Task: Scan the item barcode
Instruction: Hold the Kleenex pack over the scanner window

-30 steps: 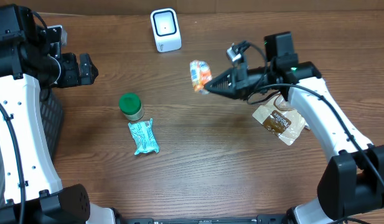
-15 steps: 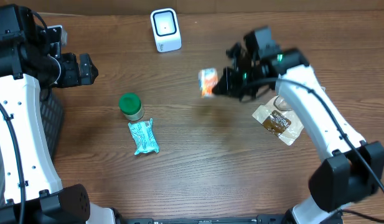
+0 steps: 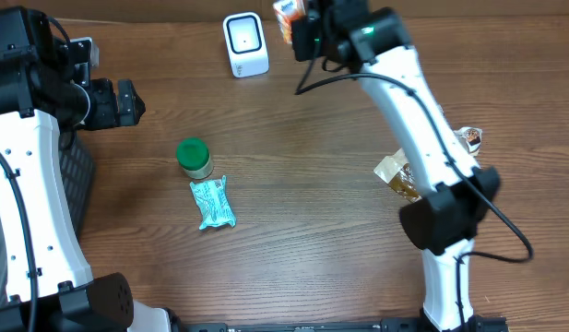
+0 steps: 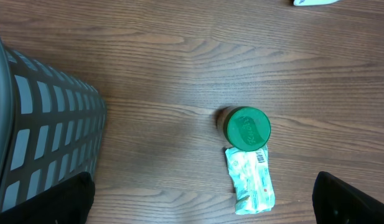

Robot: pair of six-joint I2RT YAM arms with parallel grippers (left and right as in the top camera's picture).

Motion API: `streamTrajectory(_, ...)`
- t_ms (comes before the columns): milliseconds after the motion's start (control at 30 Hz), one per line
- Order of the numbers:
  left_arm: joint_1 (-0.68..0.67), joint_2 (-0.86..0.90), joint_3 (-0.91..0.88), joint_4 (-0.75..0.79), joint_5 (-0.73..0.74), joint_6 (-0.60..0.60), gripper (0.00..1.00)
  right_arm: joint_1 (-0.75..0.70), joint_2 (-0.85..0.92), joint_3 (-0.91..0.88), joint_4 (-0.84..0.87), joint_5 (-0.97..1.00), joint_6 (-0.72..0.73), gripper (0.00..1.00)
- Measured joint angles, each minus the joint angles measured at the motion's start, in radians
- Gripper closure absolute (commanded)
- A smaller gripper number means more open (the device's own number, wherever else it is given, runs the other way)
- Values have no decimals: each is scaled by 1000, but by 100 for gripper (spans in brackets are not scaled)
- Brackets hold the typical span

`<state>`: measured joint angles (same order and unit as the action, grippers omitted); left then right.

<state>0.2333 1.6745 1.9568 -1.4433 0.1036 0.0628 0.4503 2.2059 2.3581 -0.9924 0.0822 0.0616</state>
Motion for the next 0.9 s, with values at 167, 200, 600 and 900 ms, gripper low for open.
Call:
streamTrajectory(167, 0, 0, 0, 0, 0, 0, 0, 55, 131, 4, 231, 245, -151, 96)
streamTrajectory(200, 0, 0, 0, 0, 0, 0, 1, 68, 167, 4, 298, 301, -203, 96)
streamTrajectory(600, 0, 0, 0, 0, 0, 0, 1, 157, 384, 4, 765, 513, -645, 96)
streamTrajectory(900, 0, 0, 0, 0, 0, 0, 0, 164, 417, 4, 764, 534, -750, 96)
